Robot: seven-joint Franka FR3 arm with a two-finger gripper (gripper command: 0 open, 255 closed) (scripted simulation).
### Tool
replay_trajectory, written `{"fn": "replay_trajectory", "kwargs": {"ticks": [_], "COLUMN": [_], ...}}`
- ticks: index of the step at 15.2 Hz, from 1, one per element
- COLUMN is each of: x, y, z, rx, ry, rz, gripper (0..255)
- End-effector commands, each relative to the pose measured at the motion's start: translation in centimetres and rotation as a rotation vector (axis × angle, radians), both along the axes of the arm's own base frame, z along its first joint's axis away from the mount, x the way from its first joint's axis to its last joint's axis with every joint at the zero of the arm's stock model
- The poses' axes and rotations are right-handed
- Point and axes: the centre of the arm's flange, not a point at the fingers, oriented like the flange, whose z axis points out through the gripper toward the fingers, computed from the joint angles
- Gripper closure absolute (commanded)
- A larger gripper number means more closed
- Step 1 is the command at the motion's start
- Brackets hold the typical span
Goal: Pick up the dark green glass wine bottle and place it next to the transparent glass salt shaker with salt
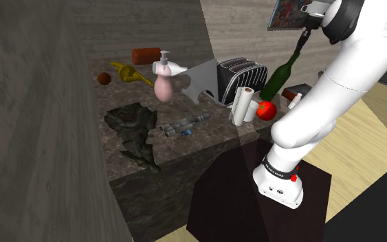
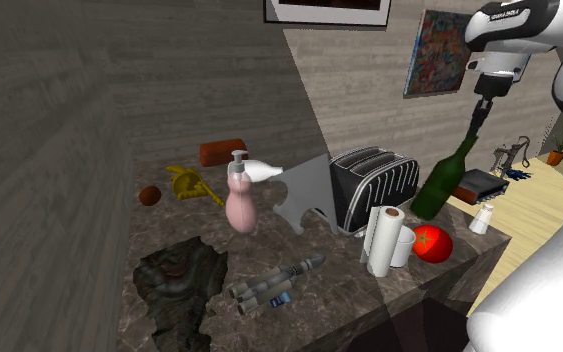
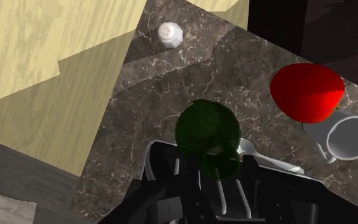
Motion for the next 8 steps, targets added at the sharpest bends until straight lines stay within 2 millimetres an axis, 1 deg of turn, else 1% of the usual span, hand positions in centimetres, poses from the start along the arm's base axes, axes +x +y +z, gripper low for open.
{"fn": "replay_trajectory", "kwargs": {"ticks": [1,7,8], "x": [0.0,0.0,0.0], "y": [0.0,0.0,0.0], "z": [-1.1,-4.2,-4.2], "rx": [-0.001,-0.001,-0.001], "ry": [0.0,0.0,-0.001], "rz": [0.0,0.0,0.0], "gripper": [255,255,255]}}
